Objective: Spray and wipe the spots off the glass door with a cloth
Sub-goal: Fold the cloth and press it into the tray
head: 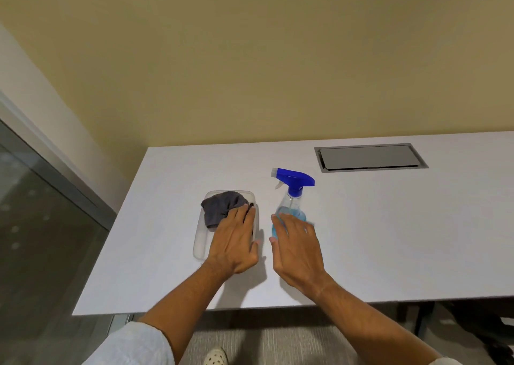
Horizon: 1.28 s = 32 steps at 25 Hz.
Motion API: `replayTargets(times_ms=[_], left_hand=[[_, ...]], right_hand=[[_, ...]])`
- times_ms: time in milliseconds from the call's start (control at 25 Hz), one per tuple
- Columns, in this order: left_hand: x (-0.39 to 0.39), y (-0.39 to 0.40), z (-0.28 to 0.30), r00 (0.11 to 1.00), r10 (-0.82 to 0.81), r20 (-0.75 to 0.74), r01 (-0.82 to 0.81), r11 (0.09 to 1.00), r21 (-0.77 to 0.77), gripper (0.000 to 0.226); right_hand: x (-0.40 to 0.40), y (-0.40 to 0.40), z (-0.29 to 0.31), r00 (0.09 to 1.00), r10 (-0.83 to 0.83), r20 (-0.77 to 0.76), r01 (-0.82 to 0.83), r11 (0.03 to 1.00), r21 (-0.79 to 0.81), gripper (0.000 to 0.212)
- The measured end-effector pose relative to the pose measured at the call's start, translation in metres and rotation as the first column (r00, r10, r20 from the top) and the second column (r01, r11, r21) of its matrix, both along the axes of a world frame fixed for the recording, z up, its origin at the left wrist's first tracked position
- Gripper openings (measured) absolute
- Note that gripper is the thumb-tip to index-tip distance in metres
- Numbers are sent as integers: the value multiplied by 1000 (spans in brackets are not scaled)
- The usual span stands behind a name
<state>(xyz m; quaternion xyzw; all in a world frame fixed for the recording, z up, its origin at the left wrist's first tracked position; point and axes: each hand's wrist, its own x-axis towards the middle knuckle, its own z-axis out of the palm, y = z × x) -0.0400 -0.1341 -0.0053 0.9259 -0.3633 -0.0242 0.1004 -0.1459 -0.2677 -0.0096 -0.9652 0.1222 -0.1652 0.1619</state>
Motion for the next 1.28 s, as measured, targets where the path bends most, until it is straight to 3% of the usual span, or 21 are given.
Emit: replayTargets(times_ms=[160,320,440,800,1280], left_hand=[[-14,-29,-2,1000,12,-18,-13,999,-38,72],[-7,-50,-10,959,109,-263,-177,951,-252,58],[5,-61,-18,916,117,-384,-254,910,-327,52],[21,-79,-30,826,81,-558,-307,894,-326,41],[25,-70,-20,848,-3,-530,-241,888,-391,37]], right_hand=[[-13,-33,-7,998,-50,34,47,995,93,51],[-6,-59,-16,988,-151,-17,149,932,332,42],[7,-74,-27,985,-155,-79,174,861,479,44],[33,-96,-31,979,-82,-186,176,800,573,51],[30,-94,-17,987,-66,-149,141,808,573,44]])
